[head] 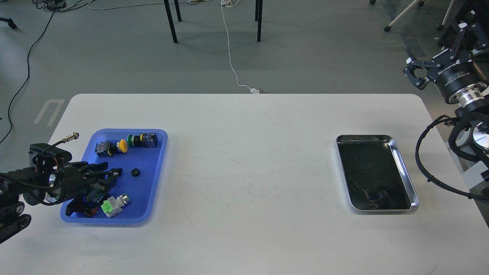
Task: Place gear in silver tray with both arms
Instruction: 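Close the left gripper on the small black gear, then lift the gear with the left gripper and carry it toward table center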
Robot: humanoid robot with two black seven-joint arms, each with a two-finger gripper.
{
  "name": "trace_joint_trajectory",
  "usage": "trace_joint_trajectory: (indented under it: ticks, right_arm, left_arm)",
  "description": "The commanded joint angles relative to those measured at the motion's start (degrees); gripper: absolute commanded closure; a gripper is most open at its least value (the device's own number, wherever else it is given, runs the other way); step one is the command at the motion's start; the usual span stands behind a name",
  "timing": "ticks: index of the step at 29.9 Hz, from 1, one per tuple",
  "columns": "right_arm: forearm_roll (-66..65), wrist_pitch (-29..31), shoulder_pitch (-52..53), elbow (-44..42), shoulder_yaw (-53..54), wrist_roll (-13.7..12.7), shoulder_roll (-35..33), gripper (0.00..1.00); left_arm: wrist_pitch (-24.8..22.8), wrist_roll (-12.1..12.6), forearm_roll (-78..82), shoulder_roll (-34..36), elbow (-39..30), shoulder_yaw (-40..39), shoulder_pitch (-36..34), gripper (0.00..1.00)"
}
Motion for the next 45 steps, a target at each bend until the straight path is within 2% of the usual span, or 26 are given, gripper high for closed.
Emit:
trace_joint_trajectory:
  ticks: [1, 10, 18, 26, 29, 36, 41, 45]
  right_arm:
    - [0.00, 0.00, 0.00, 0.00, -0.03, 0.04, 0.00, 0.01]
    - [0.00, 0.00, 0.00, -0.09, -0.03, 0.04, 0.09, 0.01]
    - [0.00, 0.00, 0.00, -0.09, -0.03, -0.04, 0.09, 0.01]
    - [-0.08, 0.00, 0.00, 0.00, -0.03, 0.04, 0.00, 0.01]
    - [0.00, 0.00, 0.00, -0.09, 0.05, -0.04, -0.09, 0.01]
    - [-0.08, 0.00, 0.00, 0.09, 0.05, -0.04, -0.09, 0.01]
    - [0.00, 0.00, -0.88, 0.79, 0.05, 0.04, -2.19, 0.01]
    - [0.00, 0.00, -3.34, 1.76, 0.32, 0.04, -3.78, 0.01]
  left_arm:
    - [-0.01, -0.07, 0.01, -0.49, 0.60, 0.00, 0.00, 0.53]
    - [-0.01, -0.16, 0.28, -0.67, 1.75, 0.43, 0.00, 0.60]
    - [0.08, -0.07, 0.28, -0.58, 1.75, 2.64, -0.18, 0.72]
    - [0.08, -0.60, -0.16, 0.47, 0.70, 2.11, -1.49, 0.74]
    - [-0.01, -0.69, -0.34, 3.45, -1.84, 2.02, -3.77, 0.74]
    - [-0.45, -0.34, -0.43, 8.56, -13.62, 1.76, -10.36, 0.74]
    - [-0.62, 0.19, -0.07, 5.67, -17.59, 2.02, -14.41, 0.75]
    - [-2.11, 1.06, 0.37, -2.75, -17.41, 2.46, -19.41, 0.75]
